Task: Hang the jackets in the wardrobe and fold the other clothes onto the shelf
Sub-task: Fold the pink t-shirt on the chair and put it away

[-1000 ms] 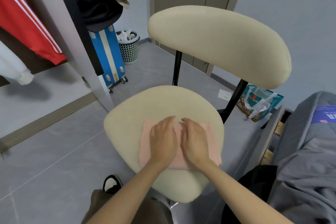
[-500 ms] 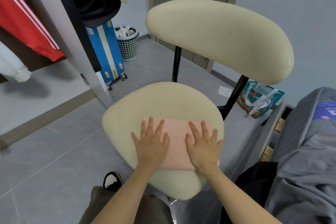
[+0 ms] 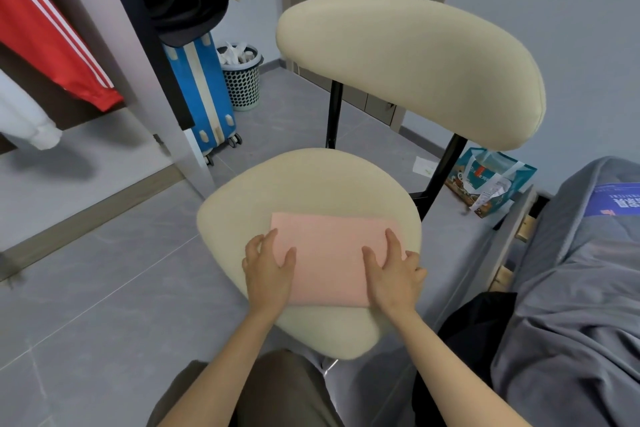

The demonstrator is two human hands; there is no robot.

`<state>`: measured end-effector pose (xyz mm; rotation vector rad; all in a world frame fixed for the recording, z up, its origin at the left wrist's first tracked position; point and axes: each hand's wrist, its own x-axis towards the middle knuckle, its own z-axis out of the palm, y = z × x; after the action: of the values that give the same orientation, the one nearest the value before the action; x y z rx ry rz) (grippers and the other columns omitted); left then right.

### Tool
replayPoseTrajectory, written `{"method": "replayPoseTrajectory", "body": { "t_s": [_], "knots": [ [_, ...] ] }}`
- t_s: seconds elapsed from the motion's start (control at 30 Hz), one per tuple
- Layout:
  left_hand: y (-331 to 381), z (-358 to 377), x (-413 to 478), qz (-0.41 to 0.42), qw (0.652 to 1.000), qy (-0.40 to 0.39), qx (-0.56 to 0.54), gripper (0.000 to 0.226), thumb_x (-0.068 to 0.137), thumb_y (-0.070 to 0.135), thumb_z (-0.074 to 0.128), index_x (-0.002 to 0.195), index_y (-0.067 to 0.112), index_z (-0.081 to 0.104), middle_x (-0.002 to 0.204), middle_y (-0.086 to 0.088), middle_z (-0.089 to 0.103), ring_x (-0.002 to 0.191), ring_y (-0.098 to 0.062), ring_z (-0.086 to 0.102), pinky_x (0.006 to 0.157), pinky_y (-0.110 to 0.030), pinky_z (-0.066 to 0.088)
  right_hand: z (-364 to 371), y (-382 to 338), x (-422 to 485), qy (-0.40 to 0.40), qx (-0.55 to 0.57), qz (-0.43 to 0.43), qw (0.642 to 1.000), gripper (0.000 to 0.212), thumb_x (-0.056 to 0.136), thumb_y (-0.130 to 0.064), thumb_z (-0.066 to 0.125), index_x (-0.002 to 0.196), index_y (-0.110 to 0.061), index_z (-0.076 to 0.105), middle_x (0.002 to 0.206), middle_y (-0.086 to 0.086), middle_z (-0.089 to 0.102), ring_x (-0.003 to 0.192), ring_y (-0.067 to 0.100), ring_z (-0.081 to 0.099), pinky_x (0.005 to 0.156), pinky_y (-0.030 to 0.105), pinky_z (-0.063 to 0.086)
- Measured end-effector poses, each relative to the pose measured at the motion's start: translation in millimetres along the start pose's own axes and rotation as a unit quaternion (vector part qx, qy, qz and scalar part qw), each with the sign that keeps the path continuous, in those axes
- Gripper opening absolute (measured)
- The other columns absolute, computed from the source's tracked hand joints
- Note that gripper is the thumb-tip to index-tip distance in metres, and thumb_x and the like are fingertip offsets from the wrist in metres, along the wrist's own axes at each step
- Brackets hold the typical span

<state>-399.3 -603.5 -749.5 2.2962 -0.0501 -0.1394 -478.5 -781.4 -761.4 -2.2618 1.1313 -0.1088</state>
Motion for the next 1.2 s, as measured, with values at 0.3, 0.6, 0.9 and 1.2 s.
{"method": "replayPoseTrajectory", "body": {
  "t_s": [0.3,0.6,0.9,1.2],
  "knots": [
    [10,-5,22,-0.051,0.998,-0.043,-0.004,0.057,0.097,0.043,0.048,0.148,0.023,0.032,0.14,-0.004,0.052,0.123,-0.03,0.051,0.096,-0.033,0.038,-16,-1,18,-0.067,0.085,0.006,0.994,0.068,0.092,-0.06,0.045,0.15,-0.038,0.016,0.137,0.014,0.048,0.12,0.036,0.049,0.092,0.039,0.039],
    [3,-14,60,-0.003,0.996,-0.068,-0.063,0.039,0.098,0.031,0.051,0.135,0.021,0.049,0.137,0.0,0.055,0.122,-0.024,0.052,0.096,-0.028,0.036,-16,-33,32,-0.002,0.117,-0.016,0.993,0.054,0.091,-0.052,0.051,0.142,-0.038,0.037,0.134,-0.005,0.057,0.121,0.026,0.051,0.087,0.03,0.034],
    [21,-123,81,-0.041,0.986,-0.129,-0.096,0.043,0.101,0.022,0.045,0.144,0.023,0.042,0.15,0.007,0.04,0.136,-0.018,0.039,0.104,-0.02,0.026,-57,-153,-5,-0.053,0.108,-0.046,0.992,0.064,0.091,-0.046,0.056,0.147,-0.04,0.026,0.142,-0.006,0.051,0.125,0.028,0.049,0.091,0.029,0.032],
    [97,-337,55,-0.101,0.987,-0.036,-0.119,0.057,0.093,0.045,0.044,0.144,0.02,0.042,0.147,0.0,0.043,0.135,-0.02,0.039,0.103,-0.022,0.029,-160,-328,-81,-0.148,0.142,-0.117,0.972,0.05,0.091,-0.042,0.06,0.135,-0.03,0.041,0.132,0.002,0.057,0.12,0.026,0.054,0.089,0.027,0.037]
  ]
}}
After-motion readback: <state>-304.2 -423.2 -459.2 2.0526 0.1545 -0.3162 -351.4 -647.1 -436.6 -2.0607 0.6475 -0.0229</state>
